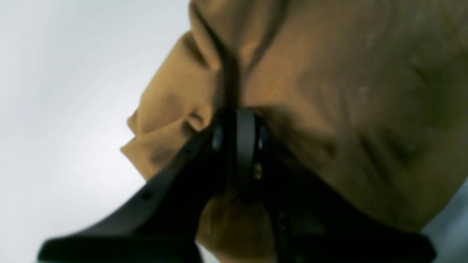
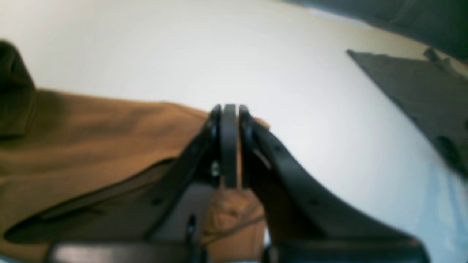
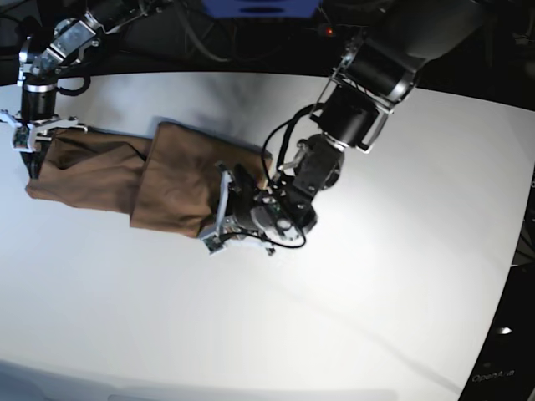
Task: Fold the T-shirt properly
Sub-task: 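Hold the folded layer with the left gripper and adjust its edge, then pull the brown strip lengthwise with the left gripper, right gripper holding its end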
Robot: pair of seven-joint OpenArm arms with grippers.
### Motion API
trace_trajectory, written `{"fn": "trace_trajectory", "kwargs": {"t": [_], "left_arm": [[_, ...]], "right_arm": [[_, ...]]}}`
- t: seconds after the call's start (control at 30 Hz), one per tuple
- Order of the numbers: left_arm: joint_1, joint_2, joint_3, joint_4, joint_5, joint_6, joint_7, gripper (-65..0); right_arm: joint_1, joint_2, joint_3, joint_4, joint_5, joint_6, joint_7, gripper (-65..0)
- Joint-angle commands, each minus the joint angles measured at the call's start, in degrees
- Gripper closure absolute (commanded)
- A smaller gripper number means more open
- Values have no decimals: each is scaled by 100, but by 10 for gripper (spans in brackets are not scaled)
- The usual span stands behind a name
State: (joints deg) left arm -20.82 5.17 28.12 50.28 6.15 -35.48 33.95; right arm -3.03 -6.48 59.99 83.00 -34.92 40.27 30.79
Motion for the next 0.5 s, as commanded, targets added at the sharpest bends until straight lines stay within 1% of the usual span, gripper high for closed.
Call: {"fn": "trace_trajectory", "kwargs": {"t": [0.0, 0.07, 0.2, 0.27, 0.37, 0.47], "left_arm": [[697, -108, 164, -356, 523, -452, 1761, -41], [812, -126, 164, -356, 532, -452, 1752, -41], [987, -266, 155, -356, 506, -452, 1761, -41], [1066, -354, 120, -356, 488, -452, 1752, -41], [1102, -381, -188, -356, 523, -452, 1708, -41], [1093, -425, -495, -356, 541, -452, 1699, -41]], "right_arm": [[87, 55, 10, 117, 138, -27, -6, -1], [237, 160, 10, 91, 138, -27, -393, -1], [571, 424, -16, 73, 147, -27, -1527, -1], [808, 565, -25, 73, 147, -27, -2195, -1], [1116, 723, -87, 73, 147, -27, -3083, -1], [1265, 855, -227, 73, 147, -27, -3584, -1]]}}
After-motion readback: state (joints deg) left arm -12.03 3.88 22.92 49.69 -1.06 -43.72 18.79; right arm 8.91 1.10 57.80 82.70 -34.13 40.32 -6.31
